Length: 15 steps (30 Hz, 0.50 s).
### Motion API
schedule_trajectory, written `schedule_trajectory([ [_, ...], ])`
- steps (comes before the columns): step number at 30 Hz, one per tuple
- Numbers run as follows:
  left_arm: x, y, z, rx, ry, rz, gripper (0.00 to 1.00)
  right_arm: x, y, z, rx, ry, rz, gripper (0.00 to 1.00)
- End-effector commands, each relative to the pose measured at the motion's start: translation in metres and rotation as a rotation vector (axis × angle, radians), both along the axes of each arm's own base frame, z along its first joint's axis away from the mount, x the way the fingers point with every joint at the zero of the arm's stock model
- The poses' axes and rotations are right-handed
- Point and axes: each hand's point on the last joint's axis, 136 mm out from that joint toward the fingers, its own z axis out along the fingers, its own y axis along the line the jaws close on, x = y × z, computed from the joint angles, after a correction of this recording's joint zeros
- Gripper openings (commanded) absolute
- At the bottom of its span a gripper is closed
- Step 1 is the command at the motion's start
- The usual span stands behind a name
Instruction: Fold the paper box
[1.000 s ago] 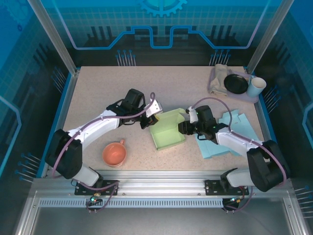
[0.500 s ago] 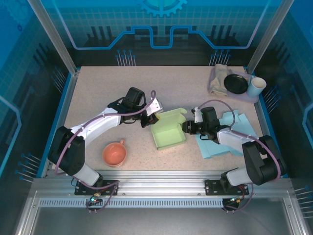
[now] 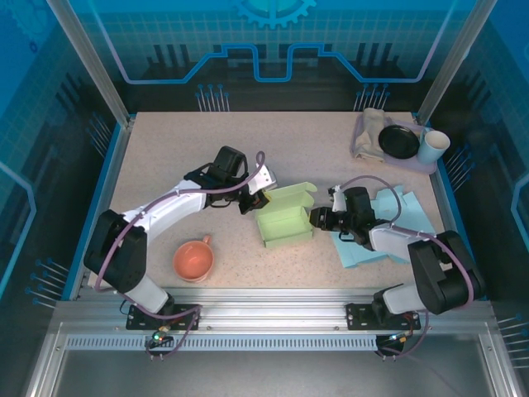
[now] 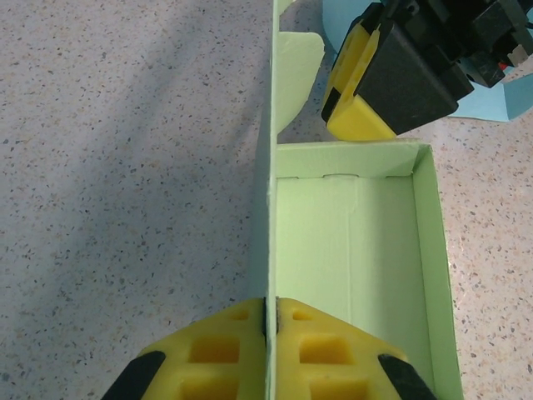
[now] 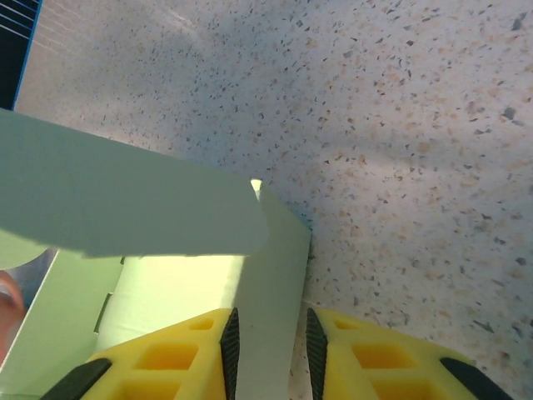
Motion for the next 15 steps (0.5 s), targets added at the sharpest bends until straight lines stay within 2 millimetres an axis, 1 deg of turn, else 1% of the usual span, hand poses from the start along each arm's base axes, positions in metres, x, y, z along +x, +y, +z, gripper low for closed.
schedule_trajectory([
  [1,0.0,0.005,-0.01,0.034,0.035,0.008,0.0,0.005,0.004,0.004,0.043,-0.006,0.001,0.29],
  [4,-0.001,0.001,0.002,0.001,0.003,0.003,0.0,0.007,-0.003,0.016,-0.036,-0.077,-0.029,0.3],
  [5,-0.002,-0.001,0.006,-0.007,-0.013,-0.002,0.0,0.01,-0.006,0.023,-0.065,-0.115,-0.039,0.31],
  [6,-0.004,-0.002,0.008,-0.008,-0.023,-0.008,0.0,0.007,-0.011,0.028,-0.11,-0.134,-0.051,0.32],
  [7,-0.006,-0.003,0.01,-0.005,-0.03,-0.012,0.0,0.008,-0.016,0.038,-0.153,-0.176,-0.06,0.33],
  [10,-0.008,-0.003,0.014,-0.005,-0.037,-0.017,0.0,0.007,-0.029,0.064,-0.278,-0.278,-0.084,0.4],
  [11,-0.008,-0.003,0.014,-0.004,-0.035,-0.016,0.0,0.006,-0.03,0.071,-0.306,-0.306,-0.081,0.41],
  [13,-0.009,-0.003,0.014,-0.008,-0.032,-0.017,0.0,0.005,-0.031,0.081,-0.34,-0.342,-0.065,0.41],
  [15,-0.009,-0.003,0.016,-0.012,-0.03,-0.016,0.0,0.006,-0.032,0.087,-0.369,-0.359,-0.057,0.41],
])
